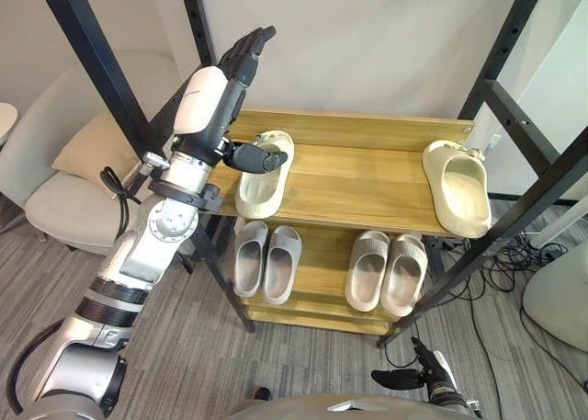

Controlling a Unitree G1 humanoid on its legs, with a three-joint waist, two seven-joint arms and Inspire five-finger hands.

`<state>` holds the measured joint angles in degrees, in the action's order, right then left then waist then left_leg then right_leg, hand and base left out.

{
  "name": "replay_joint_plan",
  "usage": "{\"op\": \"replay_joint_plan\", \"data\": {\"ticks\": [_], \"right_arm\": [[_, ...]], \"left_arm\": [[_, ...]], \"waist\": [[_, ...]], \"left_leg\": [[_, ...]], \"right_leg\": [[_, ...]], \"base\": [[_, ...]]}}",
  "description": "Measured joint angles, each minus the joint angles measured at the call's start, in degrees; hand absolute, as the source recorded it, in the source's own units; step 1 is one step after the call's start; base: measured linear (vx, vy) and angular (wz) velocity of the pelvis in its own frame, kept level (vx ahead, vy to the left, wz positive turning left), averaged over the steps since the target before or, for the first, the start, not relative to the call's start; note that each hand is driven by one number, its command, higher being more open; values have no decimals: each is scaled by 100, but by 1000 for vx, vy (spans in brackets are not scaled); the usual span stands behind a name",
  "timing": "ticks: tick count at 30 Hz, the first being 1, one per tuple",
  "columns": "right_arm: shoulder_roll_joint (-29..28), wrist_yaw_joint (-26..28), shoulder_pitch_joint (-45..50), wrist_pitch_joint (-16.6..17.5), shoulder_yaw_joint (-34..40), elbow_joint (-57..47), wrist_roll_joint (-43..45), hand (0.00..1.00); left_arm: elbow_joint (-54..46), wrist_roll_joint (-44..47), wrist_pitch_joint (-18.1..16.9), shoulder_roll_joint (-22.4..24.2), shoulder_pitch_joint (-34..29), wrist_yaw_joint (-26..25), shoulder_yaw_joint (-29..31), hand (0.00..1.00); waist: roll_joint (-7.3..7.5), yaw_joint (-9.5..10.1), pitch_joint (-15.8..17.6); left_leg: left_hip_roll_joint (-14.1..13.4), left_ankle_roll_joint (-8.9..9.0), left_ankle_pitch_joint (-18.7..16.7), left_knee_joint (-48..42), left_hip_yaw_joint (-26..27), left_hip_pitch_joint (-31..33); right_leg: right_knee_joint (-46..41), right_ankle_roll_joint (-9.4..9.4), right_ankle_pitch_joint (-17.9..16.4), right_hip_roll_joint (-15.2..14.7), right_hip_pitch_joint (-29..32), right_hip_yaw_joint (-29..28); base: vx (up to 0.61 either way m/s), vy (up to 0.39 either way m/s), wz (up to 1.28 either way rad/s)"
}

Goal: Organize the slippers on the shoe rack

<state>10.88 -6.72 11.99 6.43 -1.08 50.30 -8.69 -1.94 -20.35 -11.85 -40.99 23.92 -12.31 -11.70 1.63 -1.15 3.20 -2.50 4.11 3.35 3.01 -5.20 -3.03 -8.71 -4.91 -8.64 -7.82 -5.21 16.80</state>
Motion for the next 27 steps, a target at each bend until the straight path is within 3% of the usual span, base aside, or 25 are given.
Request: {"op": "replay_joint_plan", "data": {"ticks": [12, 27], "right_arm": [[-30, 47, 8, 0, 6, -6, -2, 100], [-31, 132, 22, -1, -2, -56, -22, 100]], "left_arm": [[2, -523, 6, -168, -234, 15, 430, 100], [253, -965, 205, -198, -347, 26, 434, 100]], "waist": [[4, 8, 1], [73, 45, 40]], "left_leg": [[-6, 0, 0, -1, 9, -29], [-15, -5, -12, 33, 45, -21]], "right_leg": [[-6, 1, 1, 1, -14, -21], [5, 1, 0, 8, 27, -62]], "base": [[0, 0, 0], [0, 0, -1]]}}
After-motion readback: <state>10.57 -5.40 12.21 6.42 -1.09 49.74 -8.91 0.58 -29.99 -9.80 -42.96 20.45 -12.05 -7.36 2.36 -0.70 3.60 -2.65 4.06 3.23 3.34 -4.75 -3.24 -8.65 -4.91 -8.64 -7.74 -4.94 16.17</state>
